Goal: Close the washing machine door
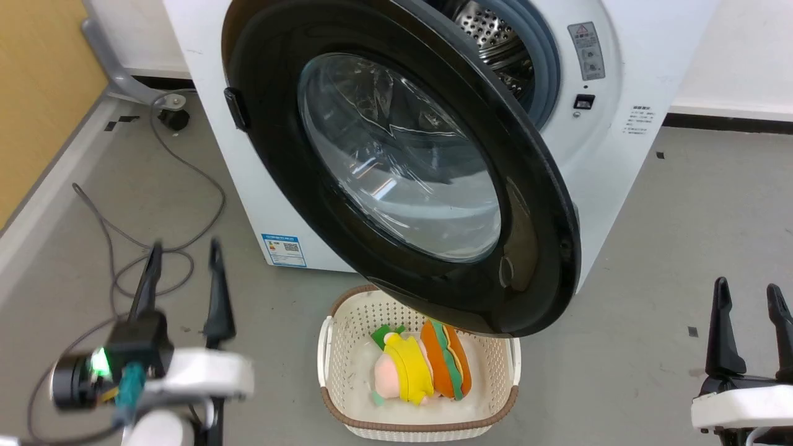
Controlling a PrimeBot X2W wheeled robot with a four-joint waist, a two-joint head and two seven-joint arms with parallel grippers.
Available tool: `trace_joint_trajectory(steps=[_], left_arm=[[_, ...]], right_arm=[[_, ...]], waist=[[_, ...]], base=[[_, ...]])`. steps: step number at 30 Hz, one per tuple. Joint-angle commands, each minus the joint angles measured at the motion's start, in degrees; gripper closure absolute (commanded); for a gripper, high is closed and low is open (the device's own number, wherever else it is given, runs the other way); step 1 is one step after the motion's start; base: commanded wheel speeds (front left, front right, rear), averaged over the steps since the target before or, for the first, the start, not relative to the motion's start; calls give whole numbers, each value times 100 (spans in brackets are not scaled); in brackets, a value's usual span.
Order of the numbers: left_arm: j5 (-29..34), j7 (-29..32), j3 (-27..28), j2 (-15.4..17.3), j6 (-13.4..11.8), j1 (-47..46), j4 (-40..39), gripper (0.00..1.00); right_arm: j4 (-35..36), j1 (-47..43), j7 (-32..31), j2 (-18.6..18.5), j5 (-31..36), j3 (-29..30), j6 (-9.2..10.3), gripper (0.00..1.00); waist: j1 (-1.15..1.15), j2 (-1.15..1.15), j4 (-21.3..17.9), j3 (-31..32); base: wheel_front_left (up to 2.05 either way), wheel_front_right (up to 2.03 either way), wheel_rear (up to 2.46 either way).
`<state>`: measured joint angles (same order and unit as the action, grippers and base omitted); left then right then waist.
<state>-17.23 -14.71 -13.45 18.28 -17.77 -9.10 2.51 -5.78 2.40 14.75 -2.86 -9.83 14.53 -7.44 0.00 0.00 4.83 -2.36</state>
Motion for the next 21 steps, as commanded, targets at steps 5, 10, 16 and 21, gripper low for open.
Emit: trace_joint_trajectory(steps=[5, 10, 16, 21], left_arm=[[345, -29, 277, -153, -88, 646, -261, 0], [666, -29, 449, -285, -83, 1015, -429, 0], [809, -29, 573, -463, 73, 1179, -381, 0], [895, -29, 631, -621, 243, 1187, -256, 0]], right_arm=[[165, 80, 25, -1, 134, 4, -5, 0], [501, 376, 25, -1, 310, 7, -5, 100], [1080, 863, 25, -1, 420, -316, -5, 100], [1598, 1196, 25, -1, 416, -850, -5, 100]], waist=[[0, 0, 71, 19], [0, 0, 160, 30], [0, 0, 237, 30], [0, 0, 267, 1]], base=[[0, 0, 0], [0, 0, 0], [0, 0, 0], [0, 0, 0]])
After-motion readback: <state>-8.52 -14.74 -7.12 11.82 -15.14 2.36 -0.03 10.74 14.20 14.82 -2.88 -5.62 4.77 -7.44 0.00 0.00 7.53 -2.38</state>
